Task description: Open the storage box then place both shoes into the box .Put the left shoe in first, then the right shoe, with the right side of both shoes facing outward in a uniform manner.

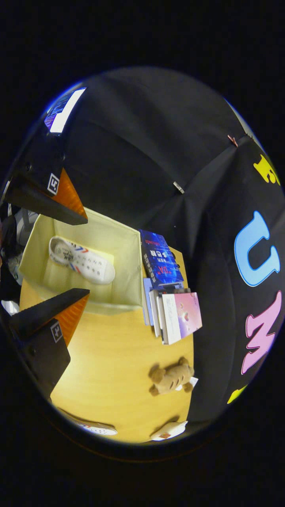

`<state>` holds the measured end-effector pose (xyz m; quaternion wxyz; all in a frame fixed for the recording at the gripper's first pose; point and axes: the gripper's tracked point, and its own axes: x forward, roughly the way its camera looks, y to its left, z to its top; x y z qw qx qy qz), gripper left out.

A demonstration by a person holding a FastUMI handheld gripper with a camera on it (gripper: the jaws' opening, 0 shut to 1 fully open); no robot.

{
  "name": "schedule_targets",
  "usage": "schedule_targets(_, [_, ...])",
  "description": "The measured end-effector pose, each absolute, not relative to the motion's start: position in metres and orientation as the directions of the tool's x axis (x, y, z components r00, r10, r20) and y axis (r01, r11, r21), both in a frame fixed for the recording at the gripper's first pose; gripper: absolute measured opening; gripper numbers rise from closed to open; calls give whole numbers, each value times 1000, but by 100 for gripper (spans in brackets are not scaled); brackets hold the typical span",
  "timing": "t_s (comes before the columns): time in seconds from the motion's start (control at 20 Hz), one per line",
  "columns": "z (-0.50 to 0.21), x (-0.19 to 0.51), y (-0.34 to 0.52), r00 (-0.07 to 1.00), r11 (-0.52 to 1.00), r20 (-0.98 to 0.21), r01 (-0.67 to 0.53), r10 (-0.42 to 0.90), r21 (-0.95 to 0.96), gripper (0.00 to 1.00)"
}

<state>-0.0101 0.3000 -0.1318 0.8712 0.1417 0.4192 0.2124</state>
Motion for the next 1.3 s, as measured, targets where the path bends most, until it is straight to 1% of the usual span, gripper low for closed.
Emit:
schedule_targets(0.15, [-125,-13,226,618,911,-670,-289,412,294,99])
schedule_targets(0.3, [-129,-19,154,647,940,-687,-287,331,182,99])
schedule_targets(0.45, [-144,-25,73,680,965,-692,-243,243,100,99])
schedule_targets(0.65, [-161,-33,-21,699,985,-699,-167,151,46,99])
schedule_targets(0.85, [-194,-45,-106,676,996,-733,-87,70,15,99])
schedule_targets(1.0, [-225,-53,-159,645,998,-764,-49,14,-24,99])
schedule_targets(1.2, [-266,-67,-201,578,998,-816,-35,-24,-54,99])
schedule_targets(1.3, [-288,-75,-211,538,997,-843,-46,-26,-60,99])
